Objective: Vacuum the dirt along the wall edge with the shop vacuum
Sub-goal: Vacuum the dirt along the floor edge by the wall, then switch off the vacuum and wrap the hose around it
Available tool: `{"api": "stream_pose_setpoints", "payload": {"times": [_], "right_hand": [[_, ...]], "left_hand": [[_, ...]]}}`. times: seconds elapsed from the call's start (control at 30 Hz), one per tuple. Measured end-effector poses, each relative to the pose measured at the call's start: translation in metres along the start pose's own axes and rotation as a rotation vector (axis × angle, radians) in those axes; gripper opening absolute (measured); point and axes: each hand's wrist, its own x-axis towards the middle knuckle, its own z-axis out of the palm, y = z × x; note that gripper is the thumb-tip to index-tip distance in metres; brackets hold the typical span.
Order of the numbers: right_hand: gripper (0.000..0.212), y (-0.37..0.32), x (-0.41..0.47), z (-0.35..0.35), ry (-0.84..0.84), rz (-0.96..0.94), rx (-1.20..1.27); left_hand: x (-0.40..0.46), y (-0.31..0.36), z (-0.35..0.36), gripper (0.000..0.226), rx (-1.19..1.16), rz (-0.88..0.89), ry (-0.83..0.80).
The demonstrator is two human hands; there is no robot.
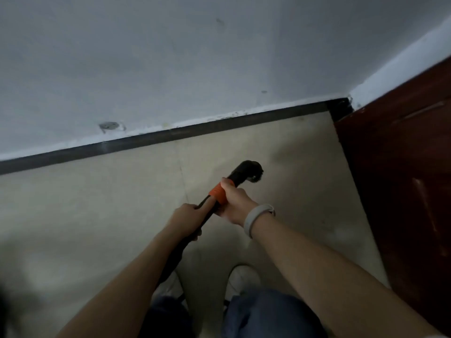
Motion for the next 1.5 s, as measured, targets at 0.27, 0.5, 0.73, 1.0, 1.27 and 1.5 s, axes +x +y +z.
{"api": "stream_pose_setpoints", "payload": {"times": [0.27,0.5,0.73,1.0,1.27,1.5], "right_hand": [[0.032,0.019,-0.165,0.052,-0.031,0.11,-0.029],[0.043,0.031,-0.329,0.12,-0.064,0.161,-0.215],[0.05,0.071,-0.484,0.23,-0.283,0.121,-0.458],[0.047,0.142,-0.635,0.375,-0.443,-0.042,-0.68],[0.038,0.217,-0.718,0.485,-0.645,-0.053,-0.838],[0.066,0.271,-0.741,0.554,-0.698,-0.317,-1.775]], "left_hand": [[-0.165,-0.012,-0.083,0.036,-0.03,0.018,-0.045],[-0.338,-0.029,-0.147,0.025,0.103,0.022,0.164],[-0.496,-0.083,-0.231,0.035,-0.008,-0.022,0.59],[-0.62,-0.189,-0.312,0.024,-0.008,-0.091,1.254],[-0.706,-0.289,-0.369,0.041,-0.209,-0.266,1.459],[-0.755,-0.371,-0.421,0.035,-0.083,-0.34,1.587]]}}
